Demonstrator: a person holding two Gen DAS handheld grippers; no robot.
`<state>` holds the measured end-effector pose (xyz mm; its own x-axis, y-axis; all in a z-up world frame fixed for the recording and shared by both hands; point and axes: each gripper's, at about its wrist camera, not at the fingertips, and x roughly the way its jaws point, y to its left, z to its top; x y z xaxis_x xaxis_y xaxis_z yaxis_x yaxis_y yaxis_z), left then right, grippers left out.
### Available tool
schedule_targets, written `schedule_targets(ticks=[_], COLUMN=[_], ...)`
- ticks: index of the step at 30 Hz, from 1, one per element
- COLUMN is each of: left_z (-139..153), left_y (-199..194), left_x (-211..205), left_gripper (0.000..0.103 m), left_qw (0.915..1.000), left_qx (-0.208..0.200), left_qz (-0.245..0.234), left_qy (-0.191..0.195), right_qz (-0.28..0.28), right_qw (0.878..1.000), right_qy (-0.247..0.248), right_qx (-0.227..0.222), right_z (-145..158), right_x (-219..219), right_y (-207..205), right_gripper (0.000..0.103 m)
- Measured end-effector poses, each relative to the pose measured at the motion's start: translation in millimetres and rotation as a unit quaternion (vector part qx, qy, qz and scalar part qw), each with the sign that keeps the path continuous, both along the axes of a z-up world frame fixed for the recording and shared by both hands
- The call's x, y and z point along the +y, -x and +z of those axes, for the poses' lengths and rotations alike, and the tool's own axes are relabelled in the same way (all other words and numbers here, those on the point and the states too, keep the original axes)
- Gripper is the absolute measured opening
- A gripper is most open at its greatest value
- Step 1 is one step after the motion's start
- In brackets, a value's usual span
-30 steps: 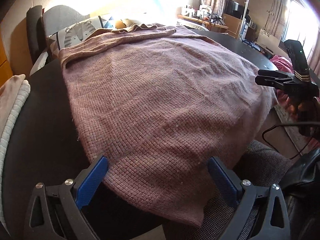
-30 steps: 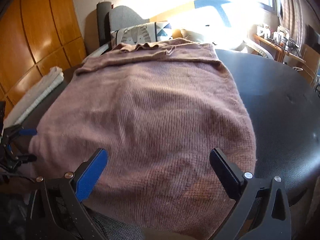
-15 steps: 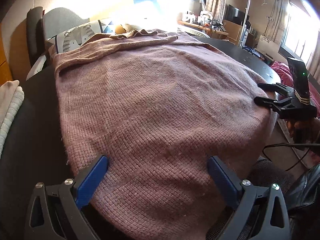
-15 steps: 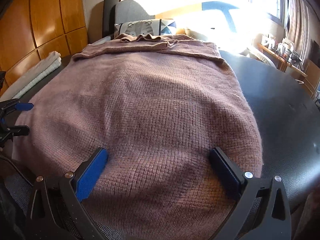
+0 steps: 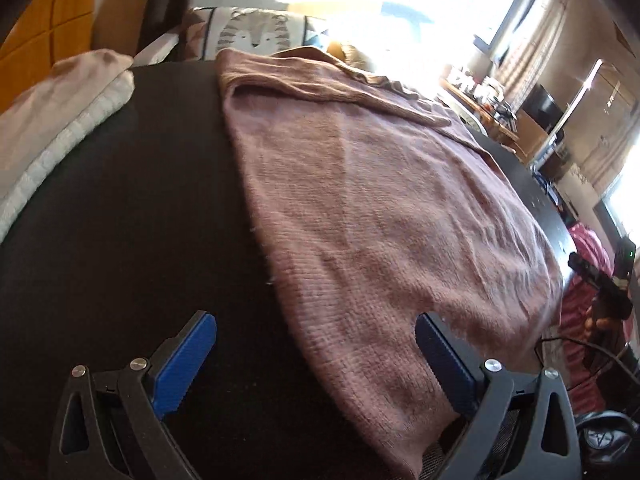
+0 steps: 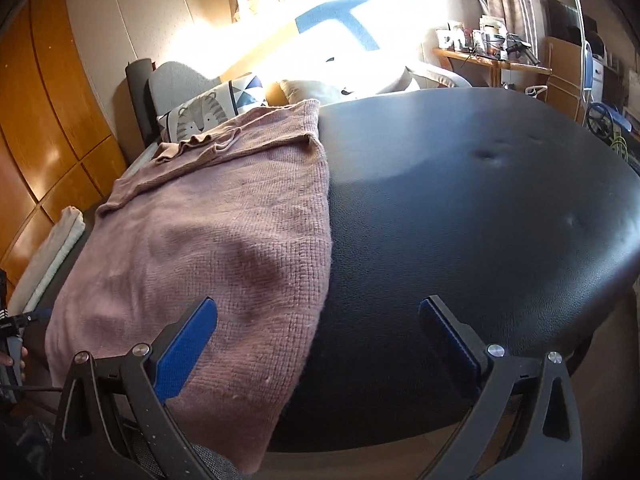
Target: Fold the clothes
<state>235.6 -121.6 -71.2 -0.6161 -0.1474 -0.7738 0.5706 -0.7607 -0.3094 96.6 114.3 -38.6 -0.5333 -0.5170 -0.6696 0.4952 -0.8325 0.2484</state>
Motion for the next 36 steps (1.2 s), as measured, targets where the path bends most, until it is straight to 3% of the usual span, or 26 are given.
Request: schedule_targets(ticks=[2, 4, 12, 18, 22, 25, 36], left_z=[-1.9, -3.7, -5.3, -5.1, -4.9, -5.6, -14.6], left_y=[-0.3, -0.6, 5.9, 9.7, 14.6, 17.1, 2.3], left_x=[-6.1, -12.3, -20.1, -20.6, -18.9, -19.7, -29.6], left_gripper=[0.102, 0.102, 0.102, 0.1, 0.085, 0.08, 0.047], left_qw=[0.9998, 0.9993, 0.9967, 0.9948, 0.9947, 0.9942, 0.982], left_qx=[0.006, 0.013, 0.027, 0.038, 0.042, 0.044, 0.086], left_qz=[0.012, 0.024, 0.056, 0.066, 0.058, 0.058, 0.081], left_qy=[-0.012, -0.024, -0.052, -0.068, -0.074, -0.079, -0.148], right_qz=[0.012, 0.024, 0.02, 0.024, 0.038, 0.043, 0.05], right_qw=[1.0, 0.999, 0.998, 0.996, 0.996, 0.996, 0.998], right_qy=[0.007, 0.004, -0.061, -0.075, -0.07, -0.068, -0.031], right_qx=[-0.011, -0.022, 0.023, 0.034, 0.037, 0.039, 0.015], right_z=[-5.5, -13.3, -21.7, -21.8, -20.1, -20.4, -18.1], right_x=[-7.4, -18.6, -39.3, -41.6, -46.1, -48.6, -44.1], right_y=[4.9, 5.1, -6.0, -9.1, -11.9, -12.9, -6.7], right_gripper=[0.102, 0.094, 0.09, 0.085, 0.072, 0.067, 0.065])
